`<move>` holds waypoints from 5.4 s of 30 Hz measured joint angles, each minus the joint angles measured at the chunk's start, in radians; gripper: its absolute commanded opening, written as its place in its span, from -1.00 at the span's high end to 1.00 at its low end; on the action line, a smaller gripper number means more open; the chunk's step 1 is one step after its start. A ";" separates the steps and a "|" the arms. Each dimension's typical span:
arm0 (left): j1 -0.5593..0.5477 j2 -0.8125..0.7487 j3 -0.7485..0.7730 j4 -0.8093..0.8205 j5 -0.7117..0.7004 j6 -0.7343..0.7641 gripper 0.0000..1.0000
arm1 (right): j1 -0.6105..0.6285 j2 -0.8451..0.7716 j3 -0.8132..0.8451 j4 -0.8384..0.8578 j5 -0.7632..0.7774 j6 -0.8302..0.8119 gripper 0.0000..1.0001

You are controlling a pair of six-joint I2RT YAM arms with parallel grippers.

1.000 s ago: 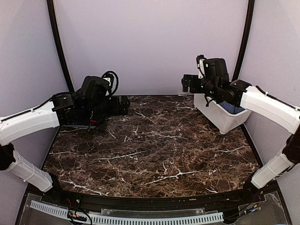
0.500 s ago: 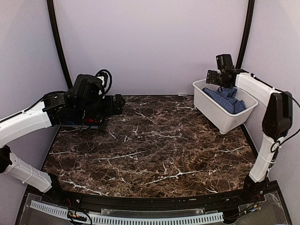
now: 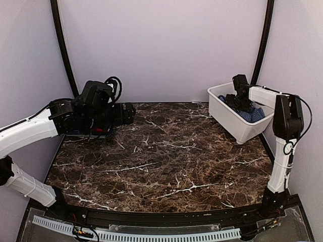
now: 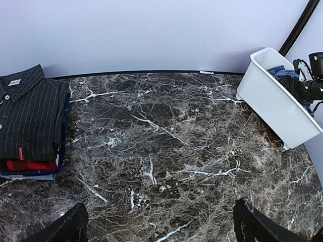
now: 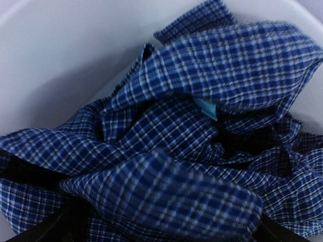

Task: Fold and stack the long sleeve shirts
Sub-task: Pick up the crumpled shirt from the bin, then place the crumpled shirt at the center of the board, then pick up the crumpled shirt from the center of the board.

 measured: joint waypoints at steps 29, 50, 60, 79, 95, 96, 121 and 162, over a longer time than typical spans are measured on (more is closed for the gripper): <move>0.005 0.050 0.017 -0.006 0.031 -0.055 -0.98 | -0.013 0.154 0.116 -0.098 -0.072 -0.028 1.00; 0.012 0.032 0.017 -0.003 0.021 -0.054 -0.98 | 0.106 -0.467 0.119 0.087 -0.137 -0.069 1.00; 0.014 0.021 0.016 0.022 0.021 -0.051 -0.98 | 0.386 -0.595 0.106 0.229 -0.235 -0.083 1.00; 0.025 -0.002 -0.013 0.048 0.014 -0.049 -0.98 | 0.727 -0.416 -0.137 0.279 -0.288 -0.069 0.68; 0.059 0.069 -0.074 0.063 0.124 -0.056 -0.98 | 0.674 -0.455 -0.462 0.189 -0.194 -0.047 -0.73; 0.060 0.076 -0.075 0.066 0.135 -0.056 -0.98 | 0.650 -0.470 -0.493 0.190 -0.191 -0.040 -0.73; -0.003 0.724 0.320 0.121 0.267 0.082 -0.58 | 0.316 -0.391 -0.914 0.602 -0.432 0.140 -0.57; -0.163 0.140 -0.237 0.114 0.344 -0.134 0.20 | 0.712 -0.197 -0.220 0.410 -0.407 0.023 1.00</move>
